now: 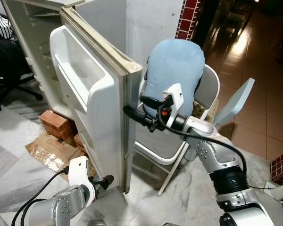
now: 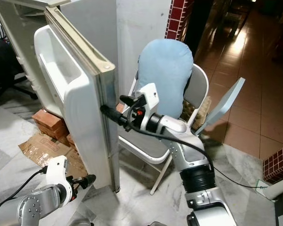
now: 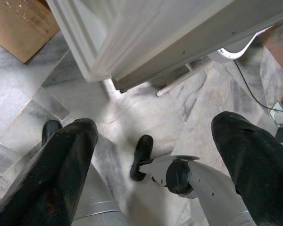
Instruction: Restocking fridge
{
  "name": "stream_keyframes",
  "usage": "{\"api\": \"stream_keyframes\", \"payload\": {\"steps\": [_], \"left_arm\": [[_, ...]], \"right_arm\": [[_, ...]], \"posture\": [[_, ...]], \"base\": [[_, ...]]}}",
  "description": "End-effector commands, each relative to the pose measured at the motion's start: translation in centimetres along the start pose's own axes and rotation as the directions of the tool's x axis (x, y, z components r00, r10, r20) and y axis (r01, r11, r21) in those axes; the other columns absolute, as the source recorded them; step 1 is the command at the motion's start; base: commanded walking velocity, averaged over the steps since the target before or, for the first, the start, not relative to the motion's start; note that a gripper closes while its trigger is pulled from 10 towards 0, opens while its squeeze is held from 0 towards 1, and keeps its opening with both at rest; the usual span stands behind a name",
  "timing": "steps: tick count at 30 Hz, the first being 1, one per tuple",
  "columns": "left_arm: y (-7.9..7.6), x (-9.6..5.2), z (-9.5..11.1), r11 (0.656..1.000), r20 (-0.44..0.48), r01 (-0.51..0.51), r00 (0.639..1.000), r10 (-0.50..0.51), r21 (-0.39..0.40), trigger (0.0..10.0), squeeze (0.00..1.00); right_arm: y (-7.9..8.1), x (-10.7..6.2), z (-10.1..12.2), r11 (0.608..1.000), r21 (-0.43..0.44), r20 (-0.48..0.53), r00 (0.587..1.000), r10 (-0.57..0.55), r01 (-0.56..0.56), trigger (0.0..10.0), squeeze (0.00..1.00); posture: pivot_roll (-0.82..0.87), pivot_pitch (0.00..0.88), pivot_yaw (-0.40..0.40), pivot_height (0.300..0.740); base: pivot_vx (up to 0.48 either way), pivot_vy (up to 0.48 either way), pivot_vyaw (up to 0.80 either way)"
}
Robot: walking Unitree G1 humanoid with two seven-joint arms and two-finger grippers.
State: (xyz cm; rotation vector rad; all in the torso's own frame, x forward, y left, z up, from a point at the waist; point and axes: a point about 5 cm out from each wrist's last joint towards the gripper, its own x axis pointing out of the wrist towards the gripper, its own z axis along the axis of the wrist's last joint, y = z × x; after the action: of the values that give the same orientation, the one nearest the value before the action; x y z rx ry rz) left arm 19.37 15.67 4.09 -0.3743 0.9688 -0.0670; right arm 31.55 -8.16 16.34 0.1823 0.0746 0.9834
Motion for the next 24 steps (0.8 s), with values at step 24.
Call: {"api": "stream_keyframes", "payload": {"steps": [24], "left_arm": [[-0.2, 0.0, 1.5, 0.999, 0.108, -0.045, 0.993, 0.041, 0.029, 10.0, 0.0]], "right_arm": [[-5.8, -3.3, -7.5, 0.885, -0.293, -0.303, 0.842, -0.446, 0.362, 10.0, 0.0]], "posture": [[0.09, 0.0, -0.043, 0.74]], "base": [[0.0, 0.0, 0.0]]}}
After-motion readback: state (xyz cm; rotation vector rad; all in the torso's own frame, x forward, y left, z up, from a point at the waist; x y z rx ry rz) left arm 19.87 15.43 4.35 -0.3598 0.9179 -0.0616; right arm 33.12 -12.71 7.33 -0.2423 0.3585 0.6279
